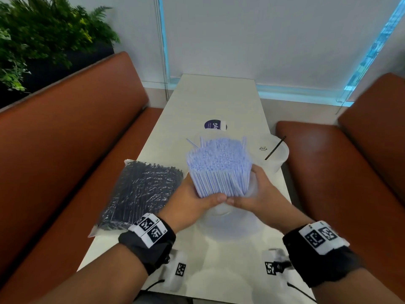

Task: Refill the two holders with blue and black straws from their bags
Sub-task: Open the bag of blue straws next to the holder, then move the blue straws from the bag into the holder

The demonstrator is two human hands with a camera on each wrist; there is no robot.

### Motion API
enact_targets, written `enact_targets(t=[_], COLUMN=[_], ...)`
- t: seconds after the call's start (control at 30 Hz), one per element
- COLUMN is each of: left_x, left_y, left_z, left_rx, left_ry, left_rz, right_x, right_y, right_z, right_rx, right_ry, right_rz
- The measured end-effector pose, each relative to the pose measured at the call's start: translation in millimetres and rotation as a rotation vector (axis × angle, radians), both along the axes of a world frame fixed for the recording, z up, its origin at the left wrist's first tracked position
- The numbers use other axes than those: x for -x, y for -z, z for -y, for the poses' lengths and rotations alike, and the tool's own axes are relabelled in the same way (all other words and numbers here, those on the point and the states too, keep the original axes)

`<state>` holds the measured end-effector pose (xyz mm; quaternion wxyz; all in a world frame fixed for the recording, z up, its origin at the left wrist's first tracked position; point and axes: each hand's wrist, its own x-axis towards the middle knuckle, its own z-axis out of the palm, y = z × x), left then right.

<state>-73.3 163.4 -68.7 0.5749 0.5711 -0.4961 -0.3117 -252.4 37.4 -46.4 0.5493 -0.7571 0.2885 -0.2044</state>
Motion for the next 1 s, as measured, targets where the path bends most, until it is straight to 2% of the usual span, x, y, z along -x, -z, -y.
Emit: enact_targets(t=[0.1,0.17,0.2,0.3,0.4,0.43,0.53,0.6,0.7,0.77,0.8,0.9,1.0], left_x=[13,18,19,13,0,-5,-17,-19,-13,-6,-3,4,1], left_y=[1,7,13,24,26,23,5,-9,-18,-12,-2,33,55], left_z=[-8,-16,-21,-34,-46,-49,-53,-45,-20,-3,5,17,19], left_rx=[-0.101,-0.296,-0.406,-0.681,-0.826,-0.860,-0.973,-0.882,-0.491,-0.259,-0.221,-0.363,-0.477], left_ry=[0.025,0.105,0.144,0.267,0.215,0.201,0.232,0.178,-0.021,0.004,0.080,0.289,0.345], left_rz=[-0.048,-0.066,-0.021,0.045,-0.001,0.065,0.407,0.632,0.884,0.946,0.967,1.104,1.167], right_x=[0,0,-2,-15,-25,-26,-29,-31,-35,-38,-39,-37,-30], right_y=[-29,-39,-40,-24,4,9,15,13,9,12,15,20,27], right_z=[14,25,28,23,16,16,18,16,8,4,4,9,11], right_rx=[0.120,0.161,0.178,0.238,0.218,0.218,0.257,0.374,0.621,0.627,0.568,0.277,0.167], right_ry=[-0.024,-0.086,-0.126,-0.217,-0.166,-0.153,-0.174,-0.193,-0.161,-0.160,-0.189,-0.293,-0.251], right_rz=[-0.221,-0.449,-0.546,-0.723,-0.793,-0.803,-0.838,-0.913,-1.041,-1.057,-1.037,-0.890,-0.844])
